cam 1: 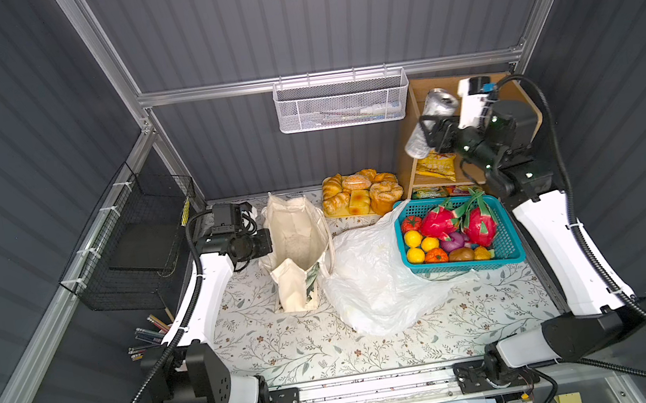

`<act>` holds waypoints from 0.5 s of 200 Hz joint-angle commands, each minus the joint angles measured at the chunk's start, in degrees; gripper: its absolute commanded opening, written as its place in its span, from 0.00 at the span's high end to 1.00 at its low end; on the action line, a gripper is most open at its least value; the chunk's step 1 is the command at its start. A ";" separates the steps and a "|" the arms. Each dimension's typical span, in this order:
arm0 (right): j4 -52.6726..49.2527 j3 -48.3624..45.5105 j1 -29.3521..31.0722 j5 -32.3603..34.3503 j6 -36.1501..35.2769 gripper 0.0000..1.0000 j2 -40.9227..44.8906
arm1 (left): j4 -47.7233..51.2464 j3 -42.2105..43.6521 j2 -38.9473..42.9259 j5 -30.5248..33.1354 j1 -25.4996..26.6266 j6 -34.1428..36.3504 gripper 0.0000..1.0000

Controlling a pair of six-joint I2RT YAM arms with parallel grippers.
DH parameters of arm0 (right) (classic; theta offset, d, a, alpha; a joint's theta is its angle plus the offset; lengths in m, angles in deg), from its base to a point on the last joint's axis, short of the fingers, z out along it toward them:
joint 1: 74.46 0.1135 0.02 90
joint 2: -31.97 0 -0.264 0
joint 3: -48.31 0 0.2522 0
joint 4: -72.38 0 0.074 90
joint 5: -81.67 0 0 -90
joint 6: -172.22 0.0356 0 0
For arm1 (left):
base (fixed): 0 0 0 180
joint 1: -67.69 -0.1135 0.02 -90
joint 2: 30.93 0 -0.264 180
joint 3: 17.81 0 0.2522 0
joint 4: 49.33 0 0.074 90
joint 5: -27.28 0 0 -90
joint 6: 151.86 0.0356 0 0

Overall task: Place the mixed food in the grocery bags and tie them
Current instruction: 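Carry the silver can over the tote and release it inside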

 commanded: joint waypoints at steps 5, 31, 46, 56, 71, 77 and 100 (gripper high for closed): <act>5.38 0.09 10.93 -2.31 -0.83 0.69 -2.22 | 4.15 -1.58 -0.61 0.07 -0.31 1.29 1.00; 6.60 2.51 20.75 -1.52 -1.89 0.68 -8.62 | 4.90 -2.53 -0.71 0.20 -0.29 1.28 1.00; 7.44 4.05 24.58 -1.19 -2.24 0.68 -12.80 | 5.40 -3.21 -0.70 0.32 -0.31 1.32 1.00; 8.03 5.04 26.42 -1.06 -2.45 0.68 -15.58 | 5.93 -3.75 -0.78 0.40 -0.31 1.40 1.00; 8.69 6.93 28.84 -1.29 -3.03 0.67 -19.53 | 6.82 -4.76 -0.76 0.37 -0.31 1.76 1.00; 8.88 7.74 29.62 -0.98 -3.75 0.67 -21.20 | 6.95 -5.03 -0.83 0.50 -0.31 1.92 1.00; 10.16 9.84 31.79 0.49 -7.33 0.67 -26.70 | 7.91 -6.21 -1.06 0.63 -0.31 1.94 1.00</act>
